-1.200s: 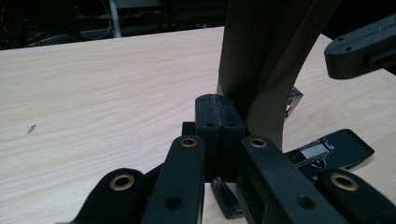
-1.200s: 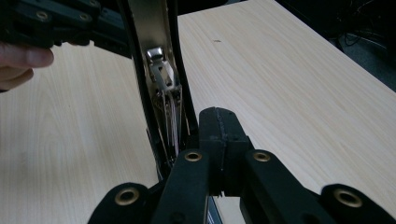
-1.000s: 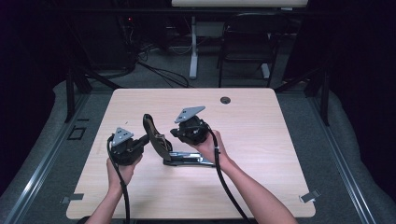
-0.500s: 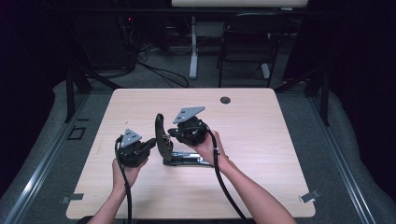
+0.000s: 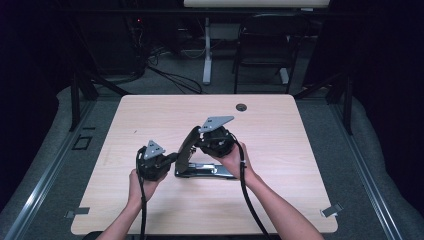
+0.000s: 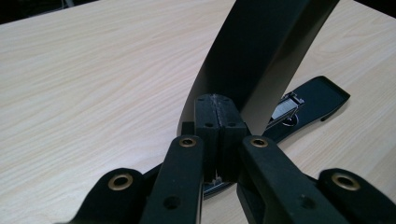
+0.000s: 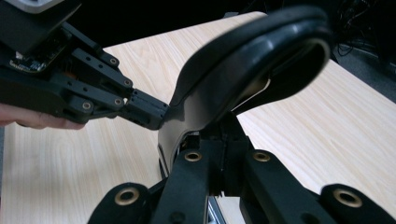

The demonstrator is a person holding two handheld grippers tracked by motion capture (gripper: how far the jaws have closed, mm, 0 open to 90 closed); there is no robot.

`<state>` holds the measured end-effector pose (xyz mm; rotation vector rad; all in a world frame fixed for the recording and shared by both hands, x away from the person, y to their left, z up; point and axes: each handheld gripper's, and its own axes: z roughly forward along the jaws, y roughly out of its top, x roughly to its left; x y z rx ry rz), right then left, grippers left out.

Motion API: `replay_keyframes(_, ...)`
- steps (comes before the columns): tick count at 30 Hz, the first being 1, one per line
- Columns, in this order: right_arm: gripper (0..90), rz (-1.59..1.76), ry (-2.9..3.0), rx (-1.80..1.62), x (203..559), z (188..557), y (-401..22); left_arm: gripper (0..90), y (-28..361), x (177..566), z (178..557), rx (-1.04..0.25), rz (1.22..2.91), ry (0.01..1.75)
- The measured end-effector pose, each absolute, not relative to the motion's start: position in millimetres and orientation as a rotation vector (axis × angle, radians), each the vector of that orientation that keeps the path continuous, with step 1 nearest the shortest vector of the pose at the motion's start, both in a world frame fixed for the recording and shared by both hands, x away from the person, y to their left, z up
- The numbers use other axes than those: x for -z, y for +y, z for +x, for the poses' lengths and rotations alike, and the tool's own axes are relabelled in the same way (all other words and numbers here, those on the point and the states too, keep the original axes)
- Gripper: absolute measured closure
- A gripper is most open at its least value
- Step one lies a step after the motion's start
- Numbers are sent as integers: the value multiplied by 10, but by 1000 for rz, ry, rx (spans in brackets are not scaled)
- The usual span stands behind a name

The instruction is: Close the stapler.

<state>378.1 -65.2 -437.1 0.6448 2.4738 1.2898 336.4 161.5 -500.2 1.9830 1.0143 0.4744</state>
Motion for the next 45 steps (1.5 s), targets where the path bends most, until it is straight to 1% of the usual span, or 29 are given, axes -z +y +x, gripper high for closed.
replay_keyframes(13, 900, 701, 2477, -1269, 4482, 3748, -880, 898, 1571, 5072, 3403, -419, 2036, 1014)
replay_keyframes(26, 900, 798, 2529, -1140, 4726, 3736, -1222, 898, 1502, 5144, 3478, -391, 2080, 1029)
replay_keyframes(36, 893, 846, 2570, -1058, 4826, 3787, -1359, 892, 1514, 5180, 3502, -345, 2098, 1041)
replay_keyframes(40, 890, 880, 2578, -1027, 4855, 3835, -1392, 850, 1529, 5185, 3519, -311, 2102, 1042)
replay_keyframes(45, 888, 902, 2600, -986, 4916, 3853, -1422, 845, 1513, 5192, 3519, -310, 2111, 1039)
